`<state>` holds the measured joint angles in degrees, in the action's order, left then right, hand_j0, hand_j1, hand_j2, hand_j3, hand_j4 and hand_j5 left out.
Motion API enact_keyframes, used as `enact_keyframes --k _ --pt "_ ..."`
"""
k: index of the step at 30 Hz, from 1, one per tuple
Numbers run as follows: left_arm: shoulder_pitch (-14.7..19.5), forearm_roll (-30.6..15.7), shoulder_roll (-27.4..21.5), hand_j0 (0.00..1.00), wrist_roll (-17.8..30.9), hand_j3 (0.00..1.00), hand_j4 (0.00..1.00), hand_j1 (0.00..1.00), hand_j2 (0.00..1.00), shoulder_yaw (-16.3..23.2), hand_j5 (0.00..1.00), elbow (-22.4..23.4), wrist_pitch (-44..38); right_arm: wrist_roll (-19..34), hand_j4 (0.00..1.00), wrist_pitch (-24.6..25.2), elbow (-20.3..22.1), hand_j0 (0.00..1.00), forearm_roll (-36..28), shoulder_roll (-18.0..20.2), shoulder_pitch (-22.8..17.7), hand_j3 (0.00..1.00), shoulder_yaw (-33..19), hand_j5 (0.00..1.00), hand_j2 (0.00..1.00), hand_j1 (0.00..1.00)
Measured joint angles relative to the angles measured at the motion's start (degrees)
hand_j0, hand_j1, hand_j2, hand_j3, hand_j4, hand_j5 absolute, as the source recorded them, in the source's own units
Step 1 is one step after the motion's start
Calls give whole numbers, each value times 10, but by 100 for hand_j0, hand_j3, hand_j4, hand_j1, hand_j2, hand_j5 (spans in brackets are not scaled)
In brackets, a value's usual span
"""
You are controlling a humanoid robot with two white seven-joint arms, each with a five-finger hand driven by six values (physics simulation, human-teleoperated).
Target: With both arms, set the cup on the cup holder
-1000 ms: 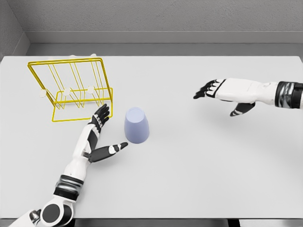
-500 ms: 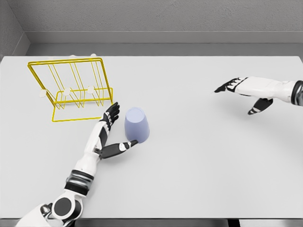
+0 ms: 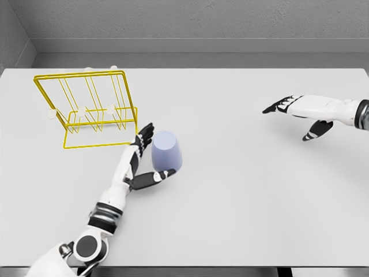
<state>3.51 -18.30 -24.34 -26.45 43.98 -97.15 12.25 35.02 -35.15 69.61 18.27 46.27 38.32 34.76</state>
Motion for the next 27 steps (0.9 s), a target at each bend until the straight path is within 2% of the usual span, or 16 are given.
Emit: enact_keyframes --k 27 --pt "25 0 30 100 2 100 100 100 100 6 100 34 -8 0 100 0 1 100 0 -1 -2 100 0 100 100 100"
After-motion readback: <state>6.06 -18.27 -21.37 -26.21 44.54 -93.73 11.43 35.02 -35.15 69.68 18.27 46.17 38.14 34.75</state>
